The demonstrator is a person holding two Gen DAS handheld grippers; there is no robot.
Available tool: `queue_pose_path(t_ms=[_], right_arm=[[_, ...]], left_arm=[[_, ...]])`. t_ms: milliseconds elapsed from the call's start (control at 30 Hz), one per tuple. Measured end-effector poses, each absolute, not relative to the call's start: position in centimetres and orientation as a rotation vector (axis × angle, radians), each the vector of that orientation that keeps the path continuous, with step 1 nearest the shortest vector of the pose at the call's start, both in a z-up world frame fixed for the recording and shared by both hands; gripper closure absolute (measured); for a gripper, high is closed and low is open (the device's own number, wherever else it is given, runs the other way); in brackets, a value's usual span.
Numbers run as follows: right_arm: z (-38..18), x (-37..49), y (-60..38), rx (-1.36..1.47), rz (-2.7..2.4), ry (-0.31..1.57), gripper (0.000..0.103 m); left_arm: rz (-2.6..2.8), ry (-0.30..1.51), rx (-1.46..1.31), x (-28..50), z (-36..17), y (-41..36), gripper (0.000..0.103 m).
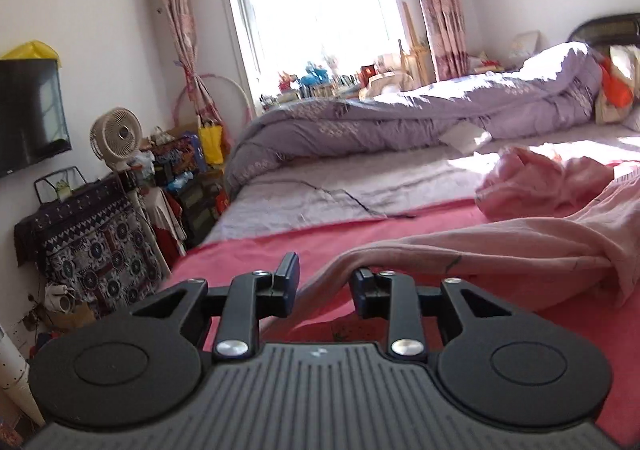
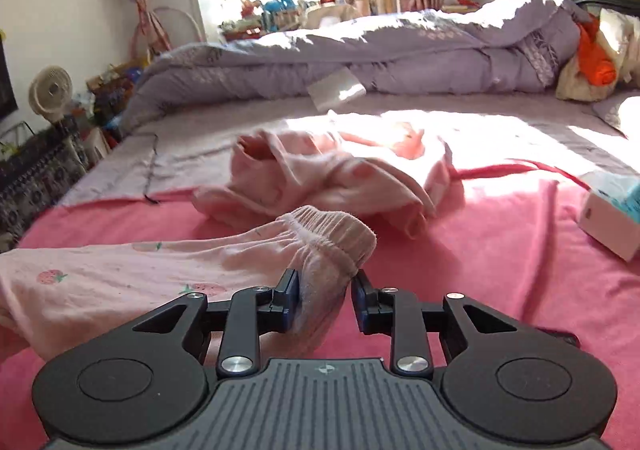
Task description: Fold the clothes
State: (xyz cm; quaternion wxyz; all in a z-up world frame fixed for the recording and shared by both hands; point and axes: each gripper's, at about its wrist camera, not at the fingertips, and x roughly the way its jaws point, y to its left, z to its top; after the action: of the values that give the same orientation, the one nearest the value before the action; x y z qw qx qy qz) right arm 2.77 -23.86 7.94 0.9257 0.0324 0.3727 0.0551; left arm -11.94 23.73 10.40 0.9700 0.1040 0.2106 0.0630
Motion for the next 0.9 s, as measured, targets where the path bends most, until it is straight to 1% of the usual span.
queue_pose_path(t_ms=[67,100,167,200,233,267,300,333,367,433,567,700,833,900], right_arm=[[5.1,2.4,-24.4,0.026,0.055,0.83,0.068],[4.4,2.2,-24.7,0.015,0.04,0.837,0.066],[4.5,1.1,-24.8,0.029,0.047,0.801,0.051],[4.9,0.5,-24.6,0.037,0.061,0.782,0.049],[5.2,0.0,-24.4,0.038,0.08,0.762,0.044],[5.5,-0.6,-23.7,0.026,0.107,0.739,0.04],[5.8,-1.3,-22.8,0.009,0.138,0.715,0.04],[6.2,-2.0,-21.9,-0.009,0.169,0.691,0.039],[6.5,-2.7,-21.0,-0.026,0.2,0.667,0.039],[6.7,-4.2,-17.7,-0.111,0.298,0.595,0.039],[6.1,-8.8,-8.0,-0.34,0.584,0.47,0.038],[5.4,-13.3,2.9,-0.481,0.864,0.355,0.033],[4.0,-16.3,13.6,-0.709,0.926,0.165,0.03],[2.7,-16.6,17.4,-0.827,0.883,0.073,0.031]], left_arm=[[0.093,0.536,0.215,-12.7,7.3,22.5,0.062],[0.088,0.572,0.211,-13.3,6.3,22.1,0.061],[0.094,0.607,0.197,-14.7,5.3,22.0,0.061],[0.109,0.604,0.184,-15.6,5.3,22.2,0.061],[0.124,0.601,0.17,-16.5,5.3,22.5,0.06],[0.146,0.594,0.155,-17.4,5.4,23.0,0.054],[0.181,0.58,0.136,-18.3,5.8,23.8,0.05],[0.215,0.566,0.117,-19.1,6.1,24.7,0.043],[0.252,0.554,0.102,-19.9,6.4,25.5,0.039],[0.335,0.551,0.09,-20.8,6.6,27.3,0.039],[0.434,0.571,0.031,-22.1,5.9,30.4,0.039],[0.45,0.574,-0.009,-22.7,4.8,31.4,0.038],[0.452,0.552,-0.047,-23.4,4.5,31.9,0.032],[0.456,0.542,-0.067,-23.8,4.5,32.2,0.032]])
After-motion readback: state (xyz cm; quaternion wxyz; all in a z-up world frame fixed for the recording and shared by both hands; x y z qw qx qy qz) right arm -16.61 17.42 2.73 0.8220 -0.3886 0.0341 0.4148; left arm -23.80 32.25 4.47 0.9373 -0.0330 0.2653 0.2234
